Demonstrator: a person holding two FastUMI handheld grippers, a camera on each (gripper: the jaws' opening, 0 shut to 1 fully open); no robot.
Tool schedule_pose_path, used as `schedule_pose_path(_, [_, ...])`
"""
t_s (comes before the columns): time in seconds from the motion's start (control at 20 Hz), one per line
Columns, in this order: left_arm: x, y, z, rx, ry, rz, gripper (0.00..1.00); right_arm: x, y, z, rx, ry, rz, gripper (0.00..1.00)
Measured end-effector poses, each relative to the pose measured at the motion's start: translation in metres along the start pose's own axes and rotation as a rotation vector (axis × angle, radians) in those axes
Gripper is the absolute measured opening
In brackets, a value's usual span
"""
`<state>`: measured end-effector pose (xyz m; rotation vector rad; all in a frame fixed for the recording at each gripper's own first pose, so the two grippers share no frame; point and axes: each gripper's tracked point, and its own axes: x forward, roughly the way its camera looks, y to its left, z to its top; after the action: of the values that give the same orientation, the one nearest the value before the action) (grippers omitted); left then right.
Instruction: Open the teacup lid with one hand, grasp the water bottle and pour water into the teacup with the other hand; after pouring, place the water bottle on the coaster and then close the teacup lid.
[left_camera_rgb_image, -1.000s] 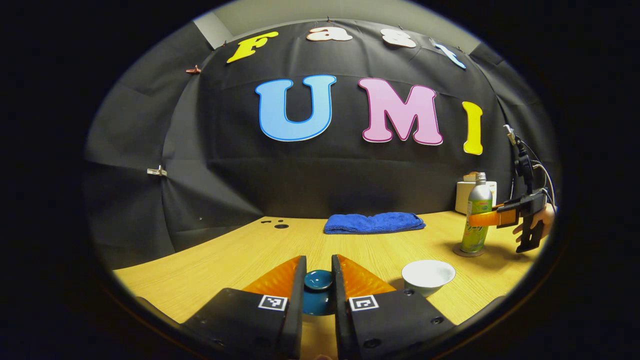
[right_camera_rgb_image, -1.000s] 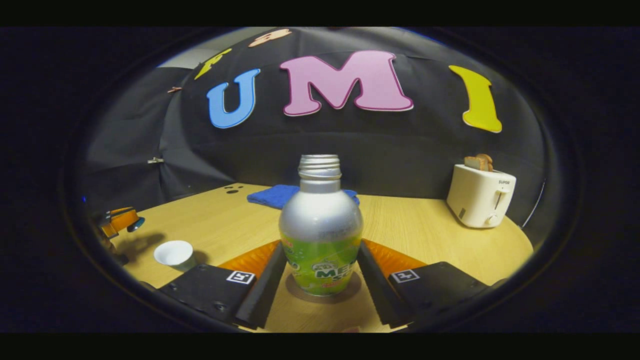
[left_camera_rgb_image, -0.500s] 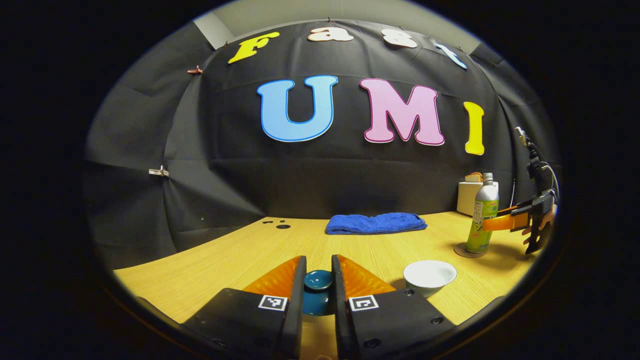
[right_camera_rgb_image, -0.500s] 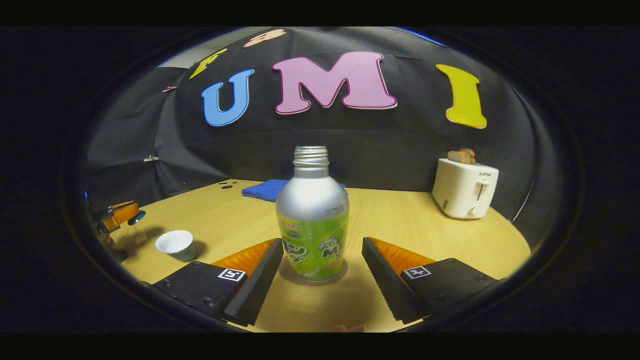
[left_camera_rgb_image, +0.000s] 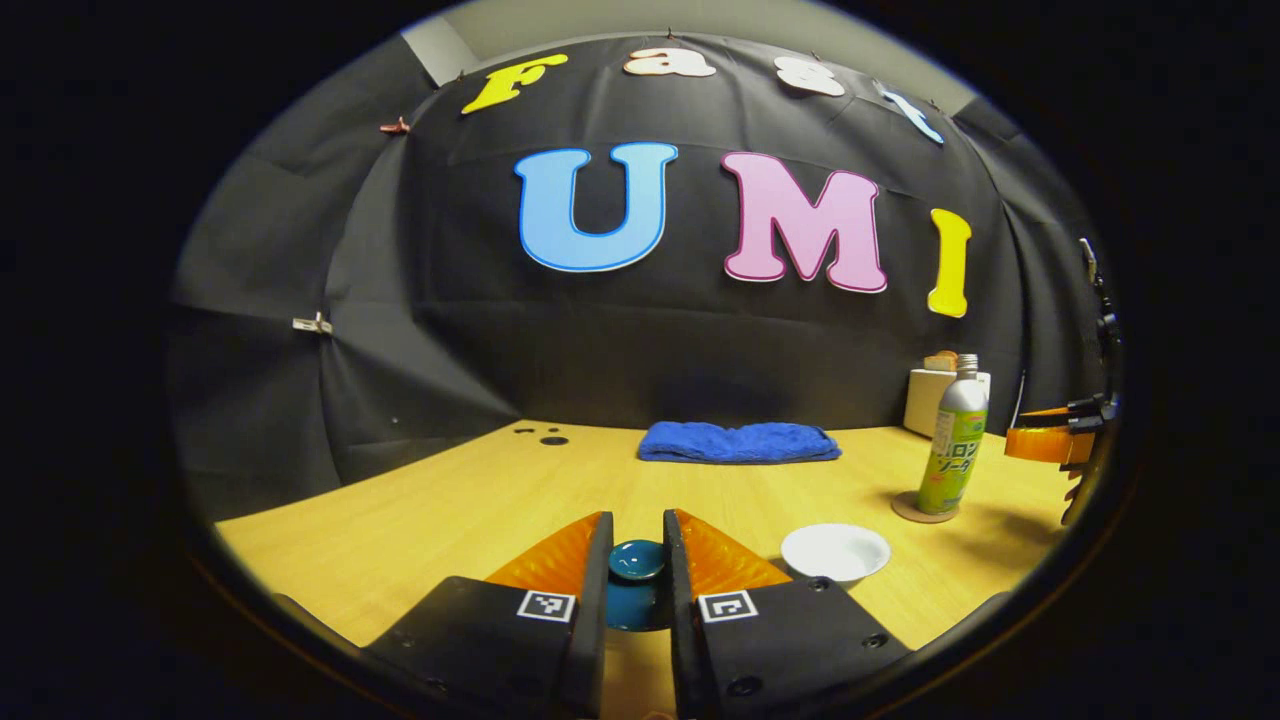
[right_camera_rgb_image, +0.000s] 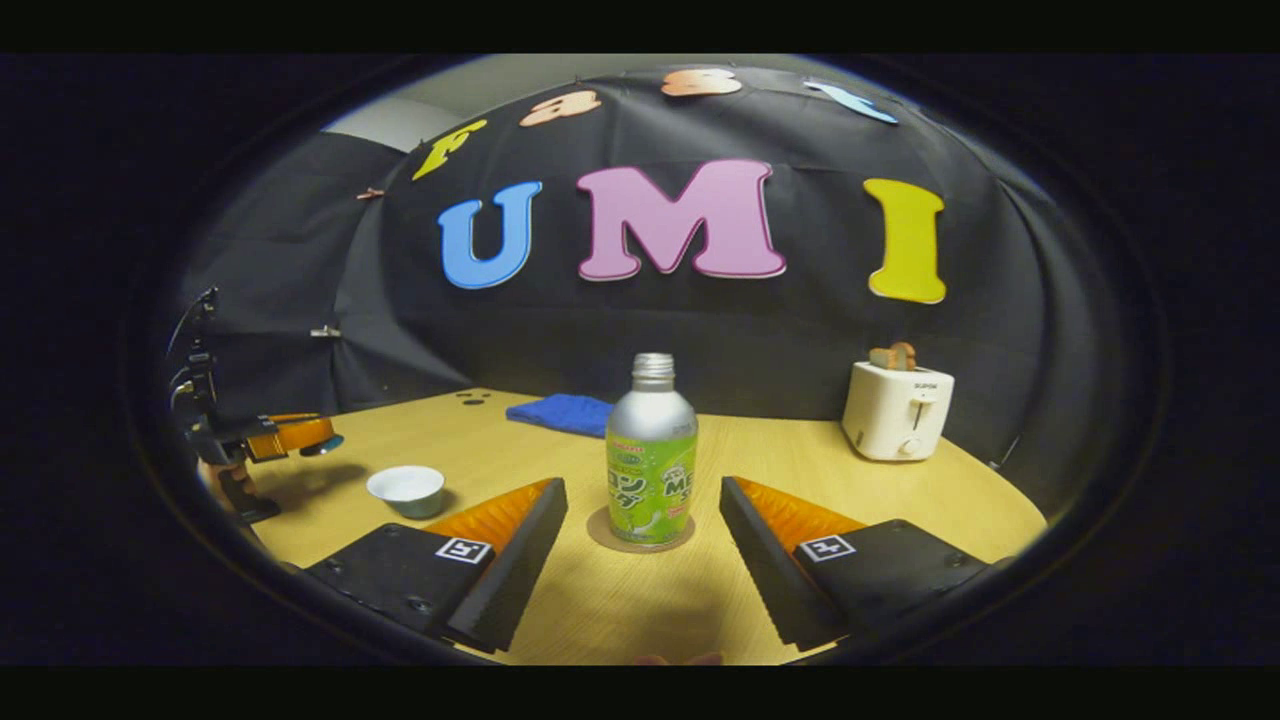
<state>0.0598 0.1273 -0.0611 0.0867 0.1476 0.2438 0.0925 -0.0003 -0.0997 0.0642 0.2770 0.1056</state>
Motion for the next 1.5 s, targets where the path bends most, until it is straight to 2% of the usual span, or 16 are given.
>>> schedule_pose_path(0.1, [0.001, -0.019, 0.008, -0.015, -0.005, -0.033, 0.30, -0.018, -0.008, 0.011, -0.019, -0.045, -0.044, 0.95])
schedule_pose_path(0.2, [0.002, -0.038, 0.021, -0.003, -0.021, -0.058, 0.31, -0.033, -0.013, 0.012, -0.037, -0.052, -0.057, 0.95])
schedule_pose_path(0.35, [0.002, -0.069, 0.037, -0.007, -0.042, -0.114, 0.31, -0.050, -0.020, 0.011, -0.011, -0.054, -0.060, 0.96])
schedule_pose_path(0.6, [0.014, -0.099, 0.029, -0.026, 0.010, -0.168, 0.31, -0.067, -0.027, 0.007, -0.006, -0.082, -0.060, 0.96])
schedule_pose_path(0.95, [0.034, -0.115, -0.001, -0.053, 0.124, -0.180, 0.31, -0.081, -0.025, 0.032, 0.016, -0.140, -0.030, 0.96])
schedule_pose_path(1.25, [0.041, -0.120, -0.017, 0.002, 0.163, -0.155, 0.31, -0.085, -0.031, 0.035, 0.037, -0.153, -0.033, 0.96])
schedule_pose_path(1.3, [0.042, -0.121, -0.019, 0.016, 0.167, -0.150, 0.34, -0.086, -0.033, 0.037, 0.042, -0.157, -0.032, 0.93])
schedule_pose_path(1.4, [0.044, -0.124, -0.025, 0.029, 0.176, -0.152, 0.28, -0.088, -0.032, 0.037, 0.049, -0.162, -0.027, 0.96])
schedule_pose_path(1.45, [0.044, -0.127, -0.026, 0.030, 0.180, -0.155, 0.34, -0.088, -0.033, 0.038, 0.050, -0.165, -0.028, 0.93])
schedule_pose_path(1.5, [0.044, -0.127, -0.028, 0.032, 0.183, -0.152, 0.31, -0.088, -0.033, 0.039, 0.051, -0.169, -0.026, 0.96])
